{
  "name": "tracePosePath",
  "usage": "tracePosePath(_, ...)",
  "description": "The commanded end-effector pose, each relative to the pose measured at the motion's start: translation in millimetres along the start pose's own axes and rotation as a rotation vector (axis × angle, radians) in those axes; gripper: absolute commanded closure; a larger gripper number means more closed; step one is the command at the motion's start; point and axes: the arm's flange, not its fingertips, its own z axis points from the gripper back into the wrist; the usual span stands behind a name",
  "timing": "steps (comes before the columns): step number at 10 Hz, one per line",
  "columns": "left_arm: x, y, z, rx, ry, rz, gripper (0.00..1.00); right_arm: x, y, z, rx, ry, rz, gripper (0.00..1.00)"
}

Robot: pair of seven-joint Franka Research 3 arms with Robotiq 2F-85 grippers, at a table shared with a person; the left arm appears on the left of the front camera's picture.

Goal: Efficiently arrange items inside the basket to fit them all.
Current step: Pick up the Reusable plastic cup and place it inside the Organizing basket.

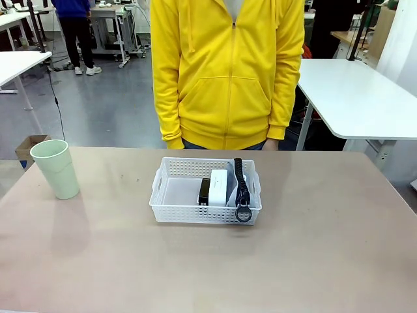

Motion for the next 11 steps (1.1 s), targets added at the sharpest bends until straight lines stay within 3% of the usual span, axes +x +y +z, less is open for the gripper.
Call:
tracePosePath(1, -24.1, 19.3, 8.5, -0.071, -0.024, -0.302, 0.0, -0.1, 4.4, 0.0, 0.022, 0.0, -0.001, 0.0)
tracePosePath(4, -13.0, 40.2, -13.4, -0.122, -0.121, -0.216, 0.0, -0.1, 4.4, 0.0, 0.022, 0.0, -0.001, 0.0)
tracePosePath(5, -19.2, 16.5, -6.2, -0.065, -0.014, -0.293, 0.0, -0.1, 4.4, 0.0, 0.022, 0.0, -0.001, 0.0)
tracePosePath(9, -19.9, 25.2, -7.6, -0.077, -0.036, -0.28, 0.0, -0.1, 4.4, 0.0, 0.022, 0.0, -0.001, 0.0)
tracePosePath(11, -15.8, 42.7, -32.7, -0.156, -0.037, -0.448, 0.0, -0.1, 4.4, 0.0, 0.022, 0.0, -0.001, 0.0)
